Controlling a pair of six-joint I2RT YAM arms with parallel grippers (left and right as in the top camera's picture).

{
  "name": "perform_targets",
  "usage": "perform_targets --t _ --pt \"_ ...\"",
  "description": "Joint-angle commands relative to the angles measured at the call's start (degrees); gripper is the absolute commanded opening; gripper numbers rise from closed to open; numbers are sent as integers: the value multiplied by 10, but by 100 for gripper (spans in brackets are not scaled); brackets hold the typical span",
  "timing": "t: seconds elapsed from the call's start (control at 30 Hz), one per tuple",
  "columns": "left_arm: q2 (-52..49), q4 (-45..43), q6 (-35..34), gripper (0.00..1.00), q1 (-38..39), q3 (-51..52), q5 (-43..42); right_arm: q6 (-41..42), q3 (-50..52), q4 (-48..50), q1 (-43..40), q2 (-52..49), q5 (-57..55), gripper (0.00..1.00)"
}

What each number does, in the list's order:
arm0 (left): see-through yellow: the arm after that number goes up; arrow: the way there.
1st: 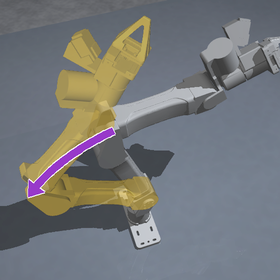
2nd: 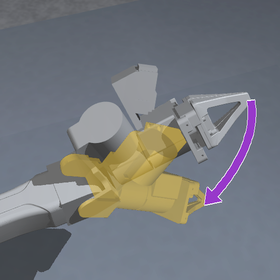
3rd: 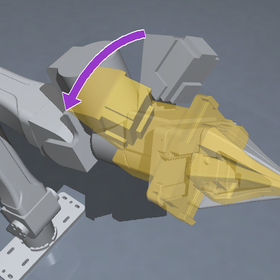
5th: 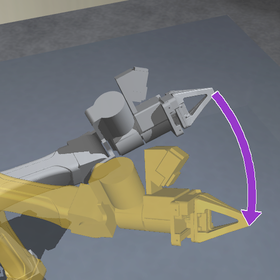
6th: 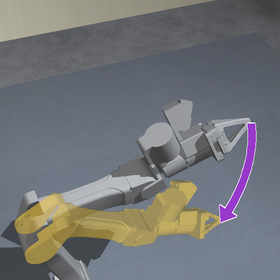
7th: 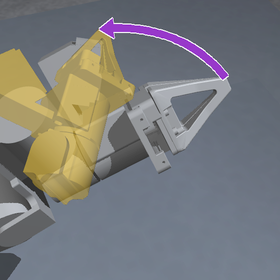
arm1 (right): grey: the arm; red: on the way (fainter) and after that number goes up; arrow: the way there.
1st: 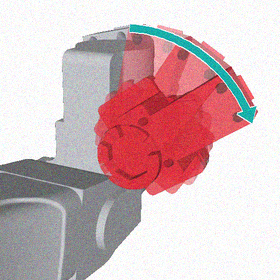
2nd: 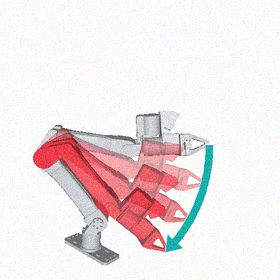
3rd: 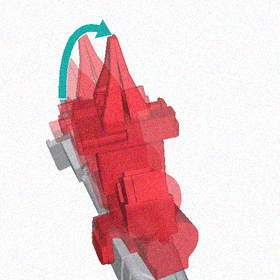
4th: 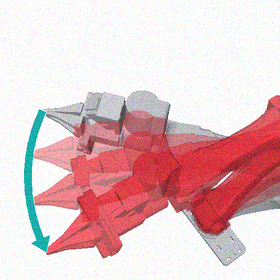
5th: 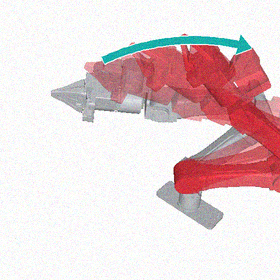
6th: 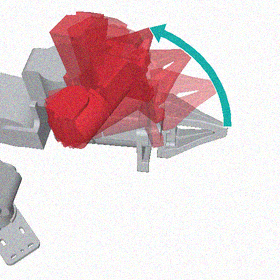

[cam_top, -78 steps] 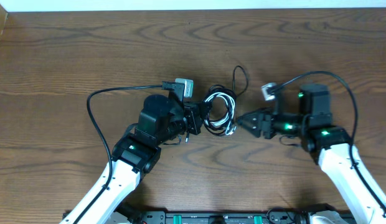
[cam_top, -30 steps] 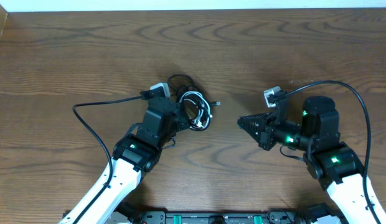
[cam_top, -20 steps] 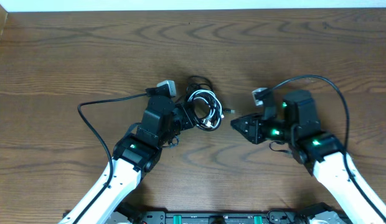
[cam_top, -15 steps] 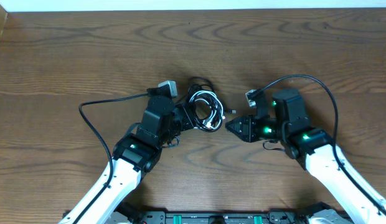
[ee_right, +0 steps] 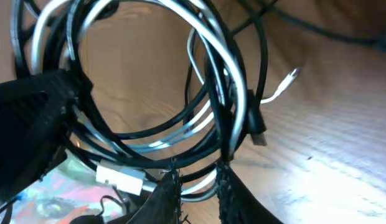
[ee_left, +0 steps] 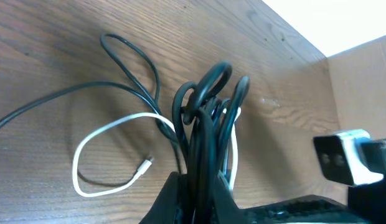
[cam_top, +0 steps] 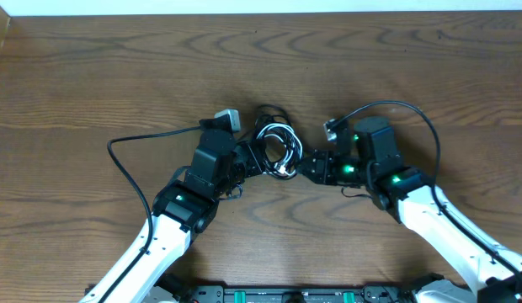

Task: Untangle cables

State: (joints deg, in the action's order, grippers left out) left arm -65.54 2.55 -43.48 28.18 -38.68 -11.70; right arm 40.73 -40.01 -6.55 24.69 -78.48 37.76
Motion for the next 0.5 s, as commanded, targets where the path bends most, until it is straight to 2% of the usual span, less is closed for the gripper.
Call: perform_targets --t 0.0,0.33,0.4,0.47 --pt "-2 -5 5 8 -1 -8 -26 46 -4 -1 16 -19 -27 15" --pt "-2 -25 5 8 -1 -8 -54 66 -4 2 20 -47 -62 15" --pt "-2 -41 5 8 -1 -8 -70 68 -4 4 21 -47 -61 11" --pt "-2 -47 5 8 -1 -8 -72 73 -4 4 20 -47 -61 3"
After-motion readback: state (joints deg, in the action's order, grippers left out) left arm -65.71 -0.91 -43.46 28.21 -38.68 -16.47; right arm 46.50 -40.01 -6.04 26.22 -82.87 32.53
